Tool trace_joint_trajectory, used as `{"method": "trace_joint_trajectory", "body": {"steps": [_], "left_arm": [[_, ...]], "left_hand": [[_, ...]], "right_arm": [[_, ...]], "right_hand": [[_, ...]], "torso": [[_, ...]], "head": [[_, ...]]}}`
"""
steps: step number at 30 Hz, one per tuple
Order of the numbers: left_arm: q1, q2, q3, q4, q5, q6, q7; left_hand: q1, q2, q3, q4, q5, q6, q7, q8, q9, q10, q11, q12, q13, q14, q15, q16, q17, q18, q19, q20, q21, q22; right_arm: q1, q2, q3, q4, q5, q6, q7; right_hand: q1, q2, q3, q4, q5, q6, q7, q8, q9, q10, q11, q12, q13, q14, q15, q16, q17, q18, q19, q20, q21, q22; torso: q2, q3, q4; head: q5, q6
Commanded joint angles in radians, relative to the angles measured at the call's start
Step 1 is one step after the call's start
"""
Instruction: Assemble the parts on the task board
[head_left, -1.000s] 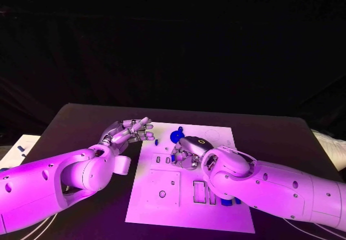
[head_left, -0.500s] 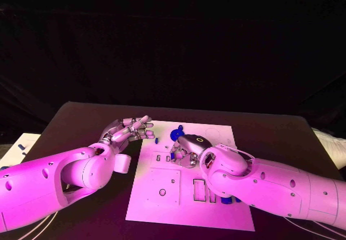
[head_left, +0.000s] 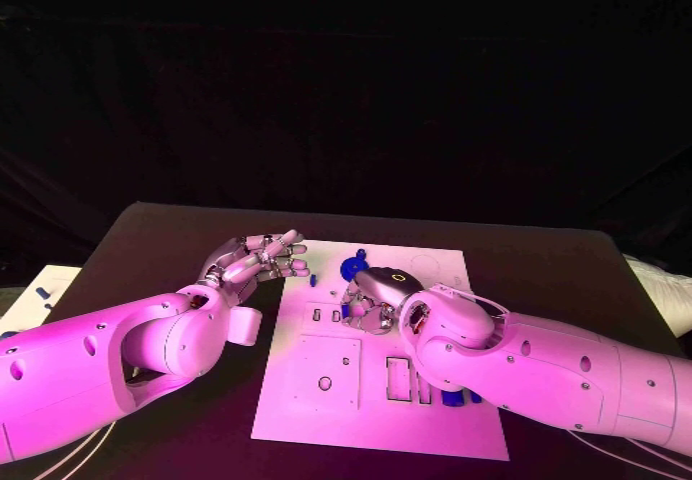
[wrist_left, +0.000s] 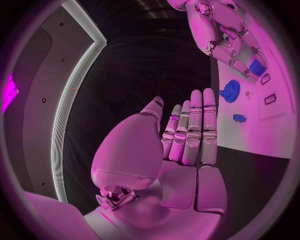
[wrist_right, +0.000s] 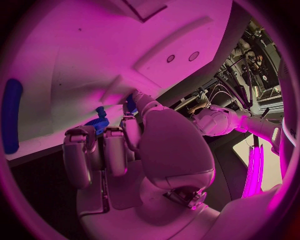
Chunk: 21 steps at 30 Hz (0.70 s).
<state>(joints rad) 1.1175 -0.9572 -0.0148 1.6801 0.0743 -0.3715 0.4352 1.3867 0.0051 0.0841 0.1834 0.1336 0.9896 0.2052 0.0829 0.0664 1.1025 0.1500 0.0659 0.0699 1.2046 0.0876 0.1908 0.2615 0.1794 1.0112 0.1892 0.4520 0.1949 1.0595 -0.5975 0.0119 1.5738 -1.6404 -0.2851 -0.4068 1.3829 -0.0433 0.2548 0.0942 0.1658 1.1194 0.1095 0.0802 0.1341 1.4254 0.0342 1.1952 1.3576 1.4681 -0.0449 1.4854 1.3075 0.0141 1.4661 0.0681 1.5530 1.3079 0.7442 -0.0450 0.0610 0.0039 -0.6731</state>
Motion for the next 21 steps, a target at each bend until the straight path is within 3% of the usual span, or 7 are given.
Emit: {"method": "trace_joint_trajectory", "body": {"steps": [1, 21], "left_arm": [[0.000, 0.001, 0.001, 0.003, 0.002, 0.021, 0.007], [0.000, 0.001, 0.000, 0.001, 0.002, 0.023, 0.004]], "left_hand": [[0.012, 0.002, 0.002, -0.005, -0.002, 0.002, 0.006, -0.006, 0.000, -0.001, 0.000, -0.002, -0.001, -0.002, 0.002, -0.007, 0.001, 0.002, -0.001, 0.004, 0.003, 0.001], [0.012, 0.002, 0.003, -0.006, -0.002, 0.003, 0.006, -0.007, 0.000, -0.002, 0.001, -0.002, -0.001, -0.002, 0.002, -0.008, 0.003, 0.002, -0.002, 0.004, 0.004, 0.002]], "right_arm": [[-0.010, -0.002, -0.009, -0.007, -0.006, 0.087, -0.032], [-0.011, -0.001, -0.009, -0.005, -0.018, 0.046, -0.054]], "right_hand": [[-0.015, -0.016, -0.008, 0.001, -0.001, -0.013, 0.004, -0.009, 0.001, 0.000, -0.007, -0.010, -0.023, 0.069, 0.004, -0.007, 0.103, -0.001, 0.065, 0.004, -0.006, 0.214], [-0.061, -0.068, -0.043, 0.030, -0.011, -0.112, 0.031, -0.019, -0.011, -0.039, 0.018, -0.085, -0.068, 0.064, 0.025, -0.023, 0.082, 0.004, 0.050, 0.023, -0.016, 0.196]], "torso": [[0.001, 0.0002, -0.0004], [0.000, 0.0005, 0.0008]], "head": [[0.001, -0.001], [0.002, -0.002]]}}
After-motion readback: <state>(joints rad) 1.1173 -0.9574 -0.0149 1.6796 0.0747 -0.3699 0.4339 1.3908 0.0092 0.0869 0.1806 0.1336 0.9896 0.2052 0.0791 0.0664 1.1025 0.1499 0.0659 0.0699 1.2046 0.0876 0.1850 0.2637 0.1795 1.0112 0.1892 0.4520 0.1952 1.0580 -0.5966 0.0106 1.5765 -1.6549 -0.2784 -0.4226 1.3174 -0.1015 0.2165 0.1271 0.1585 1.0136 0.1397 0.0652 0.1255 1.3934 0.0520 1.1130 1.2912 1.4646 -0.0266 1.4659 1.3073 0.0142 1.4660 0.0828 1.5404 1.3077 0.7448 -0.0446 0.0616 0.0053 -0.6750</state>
